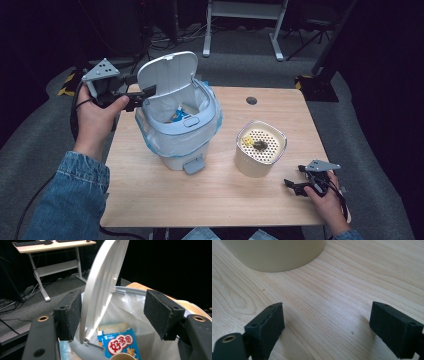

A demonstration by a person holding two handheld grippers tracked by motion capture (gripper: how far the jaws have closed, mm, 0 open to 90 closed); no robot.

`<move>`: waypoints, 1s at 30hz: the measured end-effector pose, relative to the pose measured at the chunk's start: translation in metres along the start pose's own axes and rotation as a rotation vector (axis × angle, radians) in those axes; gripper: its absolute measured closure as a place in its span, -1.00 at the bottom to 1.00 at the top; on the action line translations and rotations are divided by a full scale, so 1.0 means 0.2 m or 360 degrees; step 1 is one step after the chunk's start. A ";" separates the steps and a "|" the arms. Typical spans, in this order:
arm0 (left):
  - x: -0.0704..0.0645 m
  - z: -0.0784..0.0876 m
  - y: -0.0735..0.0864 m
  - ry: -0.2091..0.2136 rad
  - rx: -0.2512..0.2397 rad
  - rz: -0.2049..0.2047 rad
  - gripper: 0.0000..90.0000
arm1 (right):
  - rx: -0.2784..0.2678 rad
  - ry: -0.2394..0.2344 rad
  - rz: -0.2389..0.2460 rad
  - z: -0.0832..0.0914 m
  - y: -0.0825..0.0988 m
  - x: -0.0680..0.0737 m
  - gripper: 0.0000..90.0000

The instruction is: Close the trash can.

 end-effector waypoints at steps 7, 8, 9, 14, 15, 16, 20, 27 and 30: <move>-0.08 0.00 0.04 0.0091 0.0017 0.0015 -0.29 | 0.0000 0.0000 0.0001 0.00 0.00 0.00 -0.72; -0.09 0.00 0.05 0.0111 0.0027 0.0016 -0.27 | 0.0000 0.0000 0.0000 0.00 0.00 0.00 -0.72; -0.11 -0.01 0.06 0.0129 0.0036 0.0017 -0.27 | 0.0000 0.0000 -0.0001 0.00 0.00 0.00 -0.72; -0.18 -0.03 0.09 0.0136 0.0083 -0.0040 -0.28 | 0.0000 -0.0001 0.0000 0.00 0.00 0.00 -0.72; -0.18 -0.04 0.09 0.0124 0.0095 -0.0059 -0.28 | 0.0000 -0.0001 -0.0001 0.00 0.00 0.00 -0.72; -0.19 -0.04 0.09 0.0126 0.0102 -0.0069 -0.28 | 0.0000 0.0000 0.0000 0.00 0.00 0.00 -0.72; -0.27 -0.04 0.09 0.0278 0.0132 -0.0006 -0.12 | 0.0000 -0.0001 0.0000 0.00 0.00 0.00 -0.72; -0.36 -0.10 0.10 0.0301 0.0244 -0.0042 0.02 | 0.0000 -0.0001 0.0000 0.00 0.00 0.00 -0.72; -0.37 -0.14 0.11 0.0288 0.0294 -0.0027 0.14 | 0.0000 -0.0001 -0.0001 0.00 0.00 0.00 -0.72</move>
Point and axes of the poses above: each handheld gripper's, and its own axes: z roughly backward along the jaws, y roughly out of its underside, x roughly to its left, the point moved 6 cm from there along -z, roughly forward along the jaws, and after that the axes turned 2 degrees about -y, right-handed, at the moved point
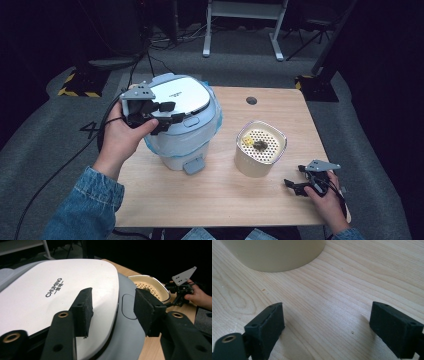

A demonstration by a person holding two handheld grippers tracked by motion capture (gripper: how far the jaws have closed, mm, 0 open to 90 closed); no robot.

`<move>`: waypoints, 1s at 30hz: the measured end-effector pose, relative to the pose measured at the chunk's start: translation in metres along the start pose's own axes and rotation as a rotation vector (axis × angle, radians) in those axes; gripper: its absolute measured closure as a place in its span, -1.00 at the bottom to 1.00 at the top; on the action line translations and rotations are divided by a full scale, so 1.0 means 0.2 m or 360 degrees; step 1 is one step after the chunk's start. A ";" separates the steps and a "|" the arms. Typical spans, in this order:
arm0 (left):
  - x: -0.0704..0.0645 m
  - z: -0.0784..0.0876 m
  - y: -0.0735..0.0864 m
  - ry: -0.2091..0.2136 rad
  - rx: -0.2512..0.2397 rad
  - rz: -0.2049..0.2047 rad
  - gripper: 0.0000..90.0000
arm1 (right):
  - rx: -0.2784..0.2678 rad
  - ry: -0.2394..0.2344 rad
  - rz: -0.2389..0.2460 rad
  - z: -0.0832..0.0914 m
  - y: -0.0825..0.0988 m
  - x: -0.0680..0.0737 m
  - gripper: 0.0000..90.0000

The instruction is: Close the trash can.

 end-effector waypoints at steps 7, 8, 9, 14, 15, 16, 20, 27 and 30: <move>0.05 -0.07 -0.02 -0.0087 0.0004 0.0009 0.27 | 0.0000 0.0000 0.0000 0.00 0.00 0.00 -0.72; 0.06 -0.08 -0.02 -0.0098 0.0008 0.0001 0.28 | 0.0000 0.0000 0.0001 0.00 0.00 0.00 -0.72; 0.06 -0.08 -0.02 -0.0105 0.0008 0.0005 0.29 | 0.0000 0.0000 0.0000 0.00 0.00 0.00 -0.72; 0.07 -0.10 -0.03 -0.0178 0.0027 -0.0047 0.29 | 0.0000 0.0000 0.0001 0.00 0.00 0.00 -0.72; 0.07 -0.10 -0.03 -0.0181 0.0028 -0.0054 0.29 | 0.0000 0.0000 0.0000 0.00 0.00 0.00 -0.72; 0.07 -0.10 -0.03 -0.0183 0.0024 -0.0056 0.29 | 0.0000 0.0000 0.0001 0.00 0.00 0.00 -0.72; 0.06 -0.10 -0.03 -0.0221 0.0051 -0.0053 0.30 | 0.0000 0.0000 0.0000 0.00 0.00 0.00 -0.72; 0.06 -0.10 -0.02 -0.0250 0.0069 -0.0103 0.37 | 0.0000 0.0000 0.0000 0.00 0.00 0.00 -0.72; 0.07 -0.10 -0.02 -0.0230 0.0054 -0.0082 0.36 | 0.0000 0.0000 0.0000 0.00 0.00 0.00 -0.72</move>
Point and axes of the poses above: each handheld gripper's, and its own axes: z roughly backward along the jaws, y roughly out of its underside, x roughly to its left, the point moved 6 cm from there along -z, roughly forward along the jaws, and after that the axes turned 2 degrees about -y, right-handed, at the moved point
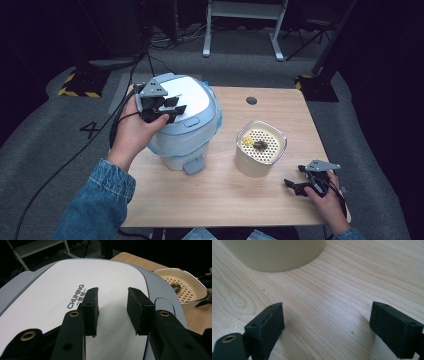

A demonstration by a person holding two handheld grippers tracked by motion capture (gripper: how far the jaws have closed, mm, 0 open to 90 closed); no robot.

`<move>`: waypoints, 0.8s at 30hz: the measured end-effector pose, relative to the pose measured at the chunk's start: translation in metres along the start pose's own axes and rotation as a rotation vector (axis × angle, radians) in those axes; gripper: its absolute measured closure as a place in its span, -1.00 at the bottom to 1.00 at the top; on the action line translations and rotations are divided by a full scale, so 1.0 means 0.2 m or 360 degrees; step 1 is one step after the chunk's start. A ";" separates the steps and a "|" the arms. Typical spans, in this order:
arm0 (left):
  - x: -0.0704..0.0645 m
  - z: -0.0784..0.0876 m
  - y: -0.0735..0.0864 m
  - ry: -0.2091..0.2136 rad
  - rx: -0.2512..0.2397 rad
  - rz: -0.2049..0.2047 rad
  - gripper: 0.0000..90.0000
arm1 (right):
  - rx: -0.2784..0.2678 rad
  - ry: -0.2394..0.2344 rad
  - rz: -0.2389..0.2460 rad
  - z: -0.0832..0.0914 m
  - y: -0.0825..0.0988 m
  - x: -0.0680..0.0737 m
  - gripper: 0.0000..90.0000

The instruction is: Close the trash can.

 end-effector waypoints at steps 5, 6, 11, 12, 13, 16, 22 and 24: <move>-0.01 0.01 -0.01 0.0038 -0.0022 0.0081 -0.07 | 0.0000 0.0000 0.0000 0.00 0.00 0.00 -0.72; -0.01 0.02 -0.01 0.0032 -0.0046 0.0076 -0.13 | 0.0000 0.0000 0.0000 0.00 0.00 0.00 -0.72; -0.05 0.09 -0.03 0.0063 -0.0177 0.0127 -0.26 | 0.0001 0.0000 0.0000 0.00 0.00 0.00 -0.72; -0.06 0.10 -0.03 0.0066 -0.0194 0.0128 -0.28 | 0.0000 0.0000 0.0000 0.00 0.00 0.00 -0.72; -0.07 0.12 -0.02 0.0068 -0.0203 0.0123 -0.28 | 0.0000 0.0000 0.0000 0.00 0.00 0.00 -0.72; -0.10 0.17 0.00 0.0058 -0.0211 0.0108 -0.30 | 0.0001 0.0000 0.0000 0.00 0.00 0.00 -0.72; -0.18 0.26 0.06 0.0081 -0.0172 0.0056 -0.30 | 0.0001 0.0000 0.0000 0.00 0.00 0.00 -0.72; -0.19 0.29 0.10 0.0082 -0.0153 0.0053 -0.29 | 0.0001 0.0000 0.0000 0.00 0.00 0.00 -0.72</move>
Point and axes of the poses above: each handheld gripper's, and its own axes: z roughly backward along the jaws, y roughly out of its underside, x roughly to its left, the point moved 6 cm from there along -z, roughly forward along the jaws, and after that the axes turned 2 degrees about -y, right-handed, at the moved point
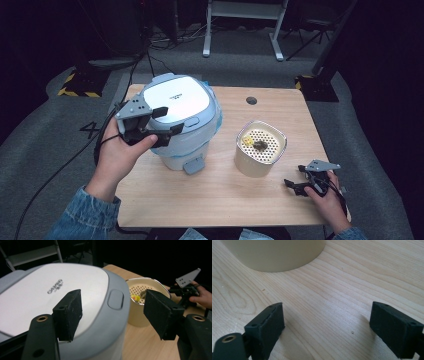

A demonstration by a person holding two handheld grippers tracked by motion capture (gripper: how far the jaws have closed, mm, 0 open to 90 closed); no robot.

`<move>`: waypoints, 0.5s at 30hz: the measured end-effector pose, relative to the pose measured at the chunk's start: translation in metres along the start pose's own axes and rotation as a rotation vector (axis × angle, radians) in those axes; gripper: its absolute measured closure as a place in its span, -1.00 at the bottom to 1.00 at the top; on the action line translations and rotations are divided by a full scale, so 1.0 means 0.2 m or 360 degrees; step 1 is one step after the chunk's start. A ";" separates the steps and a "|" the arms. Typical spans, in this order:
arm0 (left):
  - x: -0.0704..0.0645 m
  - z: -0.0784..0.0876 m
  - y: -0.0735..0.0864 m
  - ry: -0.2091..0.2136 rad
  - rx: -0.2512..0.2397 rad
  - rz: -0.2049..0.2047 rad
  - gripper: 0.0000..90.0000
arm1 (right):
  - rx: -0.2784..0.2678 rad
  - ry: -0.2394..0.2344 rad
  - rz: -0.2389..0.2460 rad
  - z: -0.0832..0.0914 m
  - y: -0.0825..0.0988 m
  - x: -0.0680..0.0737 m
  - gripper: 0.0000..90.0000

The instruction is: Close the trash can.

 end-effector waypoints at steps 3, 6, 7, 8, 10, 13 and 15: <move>-0.02 0.04 0.06 -0.0007 0.0013 0.0011 -0.29 | 0.0000 0.0000 0.0000 0.00 0.00 0.00 -0.72; -0.03 0.08 0.11 -0.0018 0.0017 0.0028 -0.29 | 0.0000 0.0000 0.0000 0.00 0.00 0.00 -0.72; -0.04 0.09 0.13 -0.0019 0.0013 0.0038 -0.30 | 0.0000 0.0000 0.0000 0.00 0.00 0.00 -0.72; -0.04 0.11 0.16 -0.0026 0.0010 0.0048 -0.30 | 0.0001 0.0000 -0.0001 0.00 0.00 0.00 -0.72; -0.04 0.13 0.21 -0.0045 0.0017 0.0051 -0.30 | 0.0001 0.0000 -0.0001 0.00 0.00 0.00 -0.72; -0.03 0.16 0.28 -0.0073 0.0028 0.0064 -0.30 | 0.0001 0.0000 0.0000 0.00 0.00 0.00 -0.72; -0.02 0.17 0.32 -0.0085 0.0033 0.0086 -0.31 | 0.0001 0.0000 0.0000 0.00 0.00 0.00 -0.72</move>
Point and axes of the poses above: each handheld gripper's, and its own axes: z roughly backward along the jaws, y roughly out of its underside, x roughly to its left, the point moved 6 cm from there along -z, roughly forward along the jaws, and after that the axes turned 2 degrees about -y, right-handed, at the moved point
